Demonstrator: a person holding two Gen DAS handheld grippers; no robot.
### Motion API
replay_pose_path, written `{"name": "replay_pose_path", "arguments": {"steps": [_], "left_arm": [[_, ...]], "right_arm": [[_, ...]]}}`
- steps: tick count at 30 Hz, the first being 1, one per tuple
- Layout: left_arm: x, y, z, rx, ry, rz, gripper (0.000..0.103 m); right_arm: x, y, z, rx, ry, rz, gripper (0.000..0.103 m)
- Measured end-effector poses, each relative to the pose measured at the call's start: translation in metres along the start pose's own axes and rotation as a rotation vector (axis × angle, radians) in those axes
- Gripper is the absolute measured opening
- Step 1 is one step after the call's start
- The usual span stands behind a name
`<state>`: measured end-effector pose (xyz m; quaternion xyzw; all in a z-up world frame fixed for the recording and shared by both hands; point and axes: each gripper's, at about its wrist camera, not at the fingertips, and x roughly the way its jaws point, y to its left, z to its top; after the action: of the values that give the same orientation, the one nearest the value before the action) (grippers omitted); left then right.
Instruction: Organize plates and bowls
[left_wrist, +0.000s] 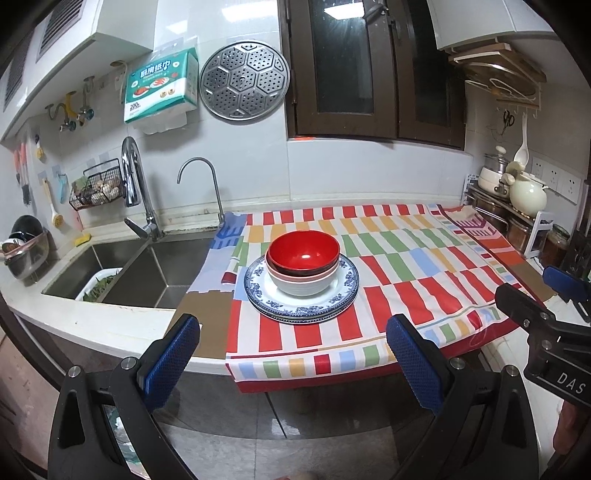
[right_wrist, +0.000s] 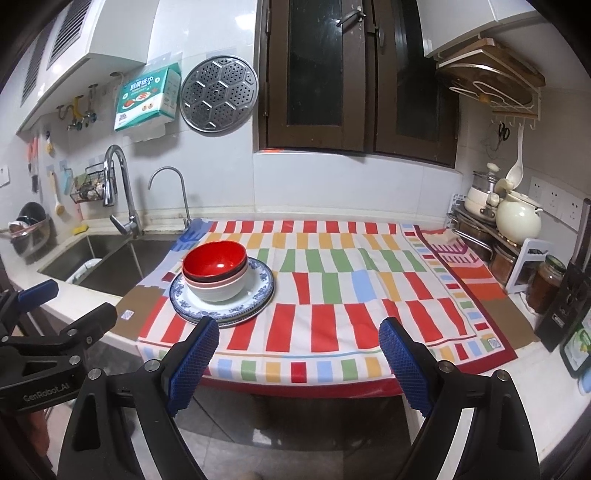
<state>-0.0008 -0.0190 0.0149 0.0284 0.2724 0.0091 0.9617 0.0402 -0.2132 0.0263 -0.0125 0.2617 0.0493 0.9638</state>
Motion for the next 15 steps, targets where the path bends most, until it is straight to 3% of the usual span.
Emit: {"name": "replay_pose_path", "arguments": {"steps": [15], "left_arm": [[-0.015, -0.006, -0.007, 0.003, -0.004, -0.008, 0.103]], "right_arm": [[-0.015, -0.003, -0.004, 0.008, -0.007, -0.003, 0.089]]}}
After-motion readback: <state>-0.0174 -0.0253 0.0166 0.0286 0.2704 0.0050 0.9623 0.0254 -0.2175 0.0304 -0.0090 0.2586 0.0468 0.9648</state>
